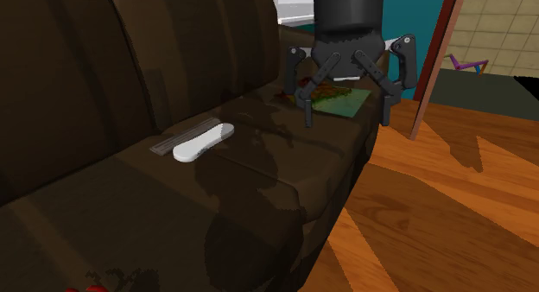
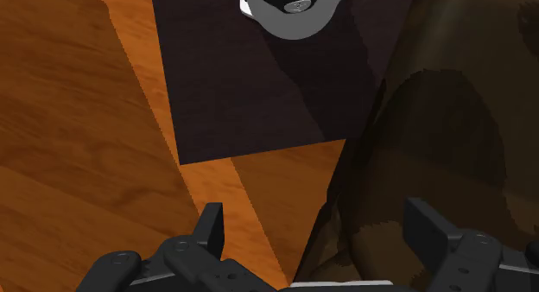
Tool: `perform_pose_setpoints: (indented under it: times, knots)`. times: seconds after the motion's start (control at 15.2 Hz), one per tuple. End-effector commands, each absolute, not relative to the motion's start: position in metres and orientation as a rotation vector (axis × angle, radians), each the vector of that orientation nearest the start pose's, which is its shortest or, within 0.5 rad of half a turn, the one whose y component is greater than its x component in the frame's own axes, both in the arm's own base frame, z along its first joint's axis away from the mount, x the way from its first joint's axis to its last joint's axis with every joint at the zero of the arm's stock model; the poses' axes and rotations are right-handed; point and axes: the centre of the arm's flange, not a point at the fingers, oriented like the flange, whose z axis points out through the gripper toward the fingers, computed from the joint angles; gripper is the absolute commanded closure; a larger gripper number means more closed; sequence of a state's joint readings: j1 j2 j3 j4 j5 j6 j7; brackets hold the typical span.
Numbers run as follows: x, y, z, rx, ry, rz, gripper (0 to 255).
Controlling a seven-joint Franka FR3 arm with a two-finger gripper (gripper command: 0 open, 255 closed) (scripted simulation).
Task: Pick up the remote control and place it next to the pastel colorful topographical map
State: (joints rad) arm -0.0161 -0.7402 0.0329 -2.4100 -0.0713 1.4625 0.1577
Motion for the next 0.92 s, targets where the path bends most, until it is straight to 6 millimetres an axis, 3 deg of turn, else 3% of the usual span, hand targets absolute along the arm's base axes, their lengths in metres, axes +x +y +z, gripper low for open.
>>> perform_pose_setpoints:
  times: [0.0,0.86]
  knots:
    - [0.302,-0.001,0.544,-3.226,0.246,0.323,0]
    - [0.388,0.100,0.467,-3.133,0.398,0.183,0]
